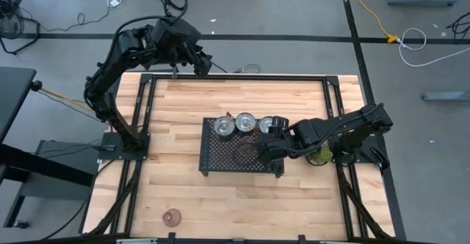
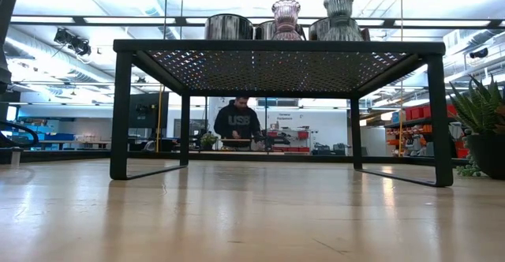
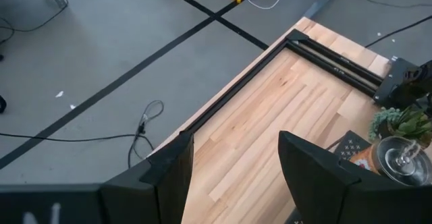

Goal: Pick & Place candle stick holders
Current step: Put the green glass candle holder on the shelf aligned with the other glass candle holder, then put the pink glass candle holder on the shelf aligned with the other glass candle holder

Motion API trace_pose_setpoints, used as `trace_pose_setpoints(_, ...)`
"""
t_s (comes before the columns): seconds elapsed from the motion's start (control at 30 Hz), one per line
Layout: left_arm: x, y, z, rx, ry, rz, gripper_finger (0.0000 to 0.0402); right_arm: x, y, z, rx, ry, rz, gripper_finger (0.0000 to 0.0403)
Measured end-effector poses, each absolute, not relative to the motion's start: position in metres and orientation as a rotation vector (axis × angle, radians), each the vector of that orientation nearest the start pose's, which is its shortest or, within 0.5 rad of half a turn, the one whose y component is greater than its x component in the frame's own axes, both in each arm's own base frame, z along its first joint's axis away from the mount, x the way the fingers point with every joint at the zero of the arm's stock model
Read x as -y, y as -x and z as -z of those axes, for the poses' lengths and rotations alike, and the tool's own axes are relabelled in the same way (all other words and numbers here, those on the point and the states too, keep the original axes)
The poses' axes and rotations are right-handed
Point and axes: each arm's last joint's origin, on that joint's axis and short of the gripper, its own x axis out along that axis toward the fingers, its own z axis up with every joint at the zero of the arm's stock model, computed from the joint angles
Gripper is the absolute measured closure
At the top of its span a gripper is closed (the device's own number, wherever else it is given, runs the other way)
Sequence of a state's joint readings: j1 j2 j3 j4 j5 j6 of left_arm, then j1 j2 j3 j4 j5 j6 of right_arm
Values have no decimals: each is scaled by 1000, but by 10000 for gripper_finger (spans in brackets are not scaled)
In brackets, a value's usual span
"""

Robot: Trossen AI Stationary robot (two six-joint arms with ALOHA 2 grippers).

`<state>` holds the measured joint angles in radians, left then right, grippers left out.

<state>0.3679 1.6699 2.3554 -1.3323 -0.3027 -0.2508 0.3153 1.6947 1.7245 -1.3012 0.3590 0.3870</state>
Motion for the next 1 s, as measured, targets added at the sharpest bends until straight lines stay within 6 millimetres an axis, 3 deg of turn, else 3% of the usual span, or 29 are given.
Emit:
trace_pose_setpoints(0.17, -107, -252, -510, -575, 254, -726, 181, -91, -311, -342, -1163, 81, 261, 163)
trace_pose_setpoints(0.47, -105, -251, -508, -600, 276, -733, 181, -90, -310, -343, -1157, 94, 274, 214)
trace_pose_setpoints(0.77, -96, -240, -494, -783, 360, -743, 181, -85, -290, -368, -1075, 84, 257, 245)
trace_pose_setpoints(1.0, -92, -243, -496, -748, 361, -740, 181, -81, -288, -375, -1026, 72, 257, 245)
